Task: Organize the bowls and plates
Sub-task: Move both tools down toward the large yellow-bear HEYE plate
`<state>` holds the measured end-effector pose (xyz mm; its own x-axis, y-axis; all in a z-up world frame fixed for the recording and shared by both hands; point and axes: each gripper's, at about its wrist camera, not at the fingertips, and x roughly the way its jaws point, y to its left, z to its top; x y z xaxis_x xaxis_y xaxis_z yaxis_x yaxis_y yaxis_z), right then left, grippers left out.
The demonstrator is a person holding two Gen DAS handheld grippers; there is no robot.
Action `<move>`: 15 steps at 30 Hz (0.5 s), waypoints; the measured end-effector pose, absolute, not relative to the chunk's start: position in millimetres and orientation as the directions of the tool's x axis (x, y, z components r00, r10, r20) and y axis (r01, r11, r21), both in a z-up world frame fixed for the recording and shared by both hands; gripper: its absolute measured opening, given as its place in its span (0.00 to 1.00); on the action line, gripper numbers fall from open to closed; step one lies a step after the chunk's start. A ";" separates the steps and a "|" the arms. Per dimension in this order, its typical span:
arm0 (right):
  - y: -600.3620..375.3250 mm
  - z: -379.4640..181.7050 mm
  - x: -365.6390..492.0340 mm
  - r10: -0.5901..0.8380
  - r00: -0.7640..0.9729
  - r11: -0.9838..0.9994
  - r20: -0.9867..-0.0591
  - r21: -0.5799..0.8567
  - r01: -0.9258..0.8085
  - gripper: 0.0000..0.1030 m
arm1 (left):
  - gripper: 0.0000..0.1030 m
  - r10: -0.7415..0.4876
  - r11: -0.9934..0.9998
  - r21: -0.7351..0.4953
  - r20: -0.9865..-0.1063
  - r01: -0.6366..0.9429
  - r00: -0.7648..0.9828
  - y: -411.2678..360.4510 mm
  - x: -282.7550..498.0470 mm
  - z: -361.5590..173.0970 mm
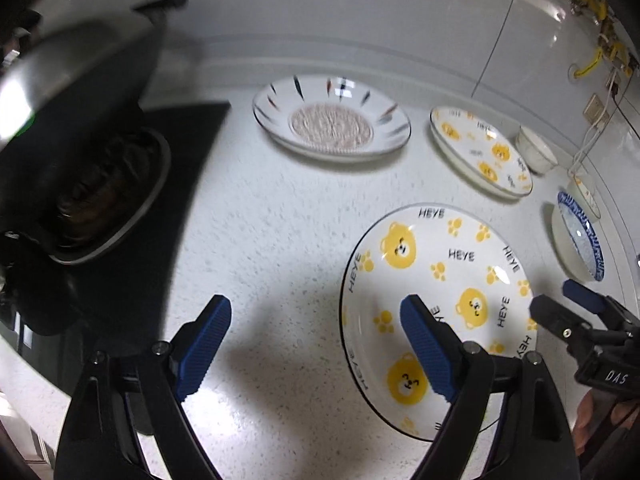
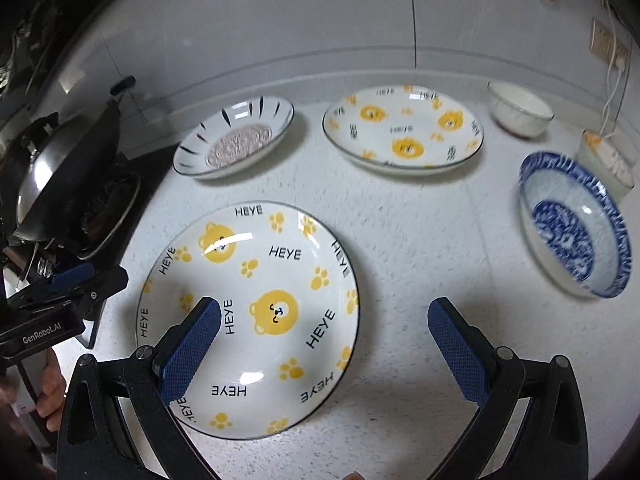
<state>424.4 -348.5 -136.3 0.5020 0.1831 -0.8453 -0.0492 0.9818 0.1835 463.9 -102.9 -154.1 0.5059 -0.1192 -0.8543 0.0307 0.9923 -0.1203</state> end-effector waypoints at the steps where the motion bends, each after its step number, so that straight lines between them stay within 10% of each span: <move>1: -346.8 -140.2 427.4 0.191 0.485 0.980 -0.853 0.191 -0.049 0.99 | 0.83 -0.129 0.991 -0.129 -0.865 0.034 0.485 -103.1 468.8 -160.1; 15: -344.6 -174.1 445.1 0.240 0.340 0.970 -0.909 0.239 -0.046 0.99 | 0.83 -0.247 0.968 -0.247 -0.919 0.040 0.308 -112.3 492.2 -202.8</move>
